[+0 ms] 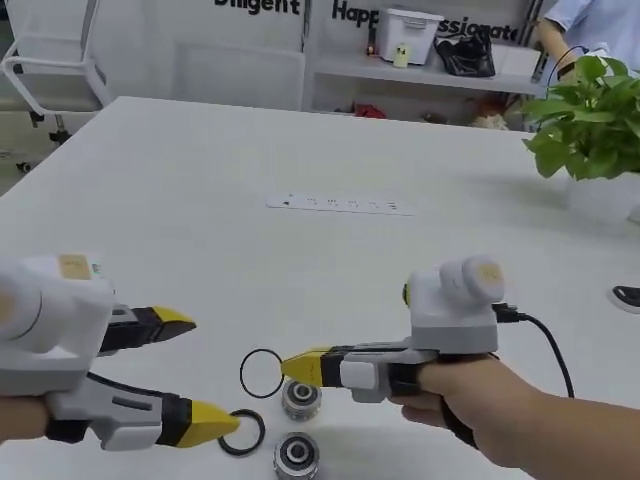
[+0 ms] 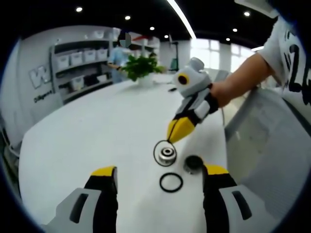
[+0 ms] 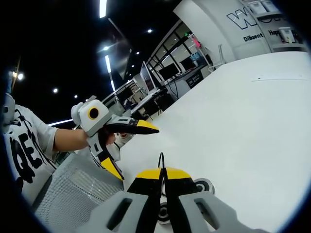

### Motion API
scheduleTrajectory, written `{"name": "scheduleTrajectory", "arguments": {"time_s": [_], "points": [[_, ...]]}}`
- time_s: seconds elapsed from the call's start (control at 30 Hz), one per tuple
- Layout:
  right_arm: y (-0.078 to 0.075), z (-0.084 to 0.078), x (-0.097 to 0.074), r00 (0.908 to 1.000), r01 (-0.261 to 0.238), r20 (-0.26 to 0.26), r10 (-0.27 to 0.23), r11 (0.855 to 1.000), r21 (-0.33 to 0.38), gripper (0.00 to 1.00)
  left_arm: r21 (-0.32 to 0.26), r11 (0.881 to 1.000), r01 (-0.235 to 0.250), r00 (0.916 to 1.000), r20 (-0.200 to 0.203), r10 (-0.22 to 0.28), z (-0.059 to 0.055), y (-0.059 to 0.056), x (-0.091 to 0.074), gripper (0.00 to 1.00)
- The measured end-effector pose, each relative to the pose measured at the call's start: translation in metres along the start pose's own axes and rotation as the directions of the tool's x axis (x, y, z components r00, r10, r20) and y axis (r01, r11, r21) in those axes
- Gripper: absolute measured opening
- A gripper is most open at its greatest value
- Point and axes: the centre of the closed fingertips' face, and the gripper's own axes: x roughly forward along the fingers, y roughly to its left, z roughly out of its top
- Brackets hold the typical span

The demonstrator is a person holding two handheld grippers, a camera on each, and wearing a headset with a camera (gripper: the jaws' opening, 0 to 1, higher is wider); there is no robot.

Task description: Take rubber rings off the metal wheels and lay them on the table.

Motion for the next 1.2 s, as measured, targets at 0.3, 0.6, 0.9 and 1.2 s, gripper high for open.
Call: {"name": "scheduleTrajectory", "arguments": {"time_s": [0.3,0.6,0.9,1.2], "points": [[0.005,-0.003,0.007,0.9998,-0.017,-0.012,0.017,1.000,0.001,0.00,-0.003,1.000,-0.003,1.0000,-0.005,0.003,-0.006,-0.001,-0.005,0.73],[0.010,-0.008,0.012,0.9990,-0.034,-0.030,0.034,0.999,0.004,0.00,-0.004,1.000,-0.009,0.9999,-0.012,0.009,-0.011,-0.001,-0.009,0.73],[0.013,-0.014,0.017,0.9973,-0.049,-0.054,0.050,0.999,0.019,0.00,-0.002,1.000,-0.017,0.9997,-0.017,0.017,-0.015,-0.001,-0.013,0.73],[0.014,-0.021,0.021,0.9954,-0.051,-0.080,0.053,0.998,0.027,0.00,-0.001,1.000,-0.016,0.9998,-0.015,0.016,-0.016,-0.003,-0.015,0.73]]}}
